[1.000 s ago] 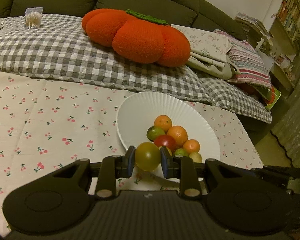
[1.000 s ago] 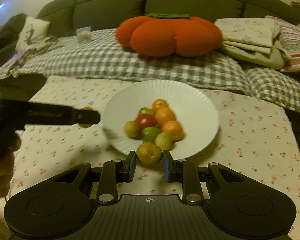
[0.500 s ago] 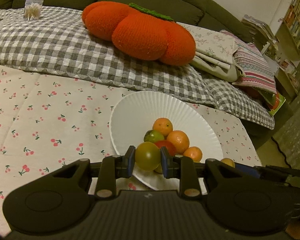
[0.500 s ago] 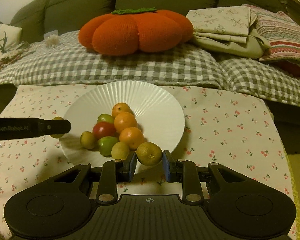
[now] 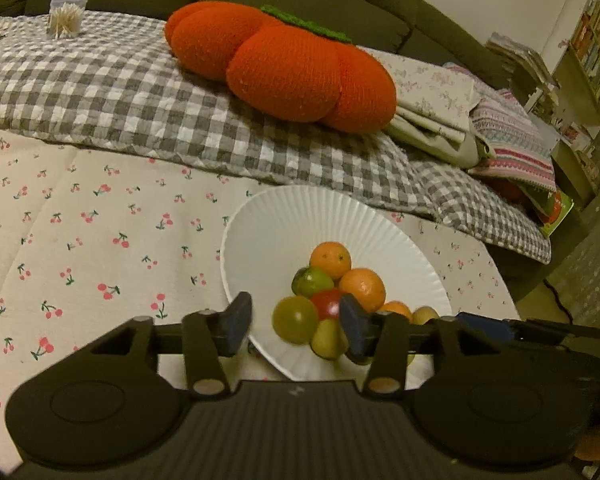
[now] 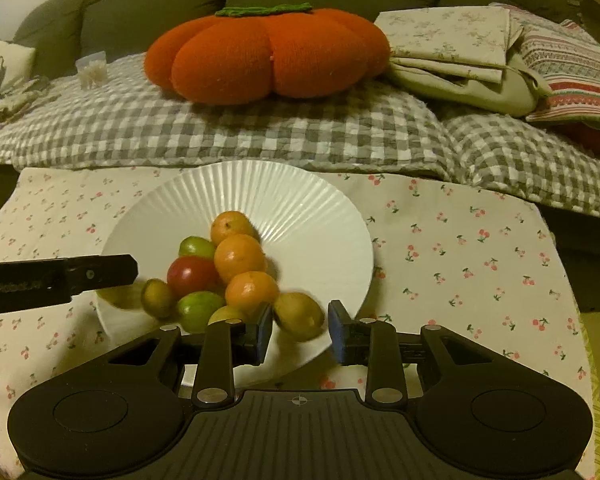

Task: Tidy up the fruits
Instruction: 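Lower the fruits onto the plate and open both grippers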

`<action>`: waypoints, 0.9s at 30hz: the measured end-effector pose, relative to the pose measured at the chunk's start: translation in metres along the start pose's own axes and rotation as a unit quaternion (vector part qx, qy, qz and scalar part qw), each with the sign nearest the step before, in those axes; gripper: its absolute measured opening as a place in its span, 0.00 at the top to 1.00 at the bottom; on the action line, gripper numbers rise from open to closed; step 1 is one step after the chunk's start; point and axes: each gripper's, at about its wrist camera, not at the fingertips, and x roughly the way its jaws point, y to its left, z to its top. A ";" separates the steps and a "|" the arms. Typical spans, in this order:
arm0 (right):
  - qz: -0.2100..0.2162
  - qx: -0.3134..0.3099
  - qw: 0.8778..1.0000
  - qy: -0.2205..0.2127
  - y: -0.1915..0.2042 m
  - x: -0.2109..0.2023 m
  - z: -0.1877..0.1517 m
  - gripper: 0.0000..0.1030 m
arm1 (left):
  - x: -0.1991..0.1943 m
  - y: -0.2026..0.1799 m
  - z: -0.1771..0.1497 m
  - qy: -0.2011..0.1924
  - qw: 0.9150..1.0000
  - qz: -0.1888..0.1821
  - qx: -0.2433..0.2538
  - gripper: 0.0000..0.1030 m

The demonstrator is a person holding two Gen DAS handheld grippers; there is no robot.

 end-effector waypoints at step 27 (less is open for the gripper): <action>0.052 0.071 0.996 0.012 0.019 -0.071 -0.010 0.55 | -0.083 -0.024 -0.003 0.017 0.995 0.083 0.046 0.36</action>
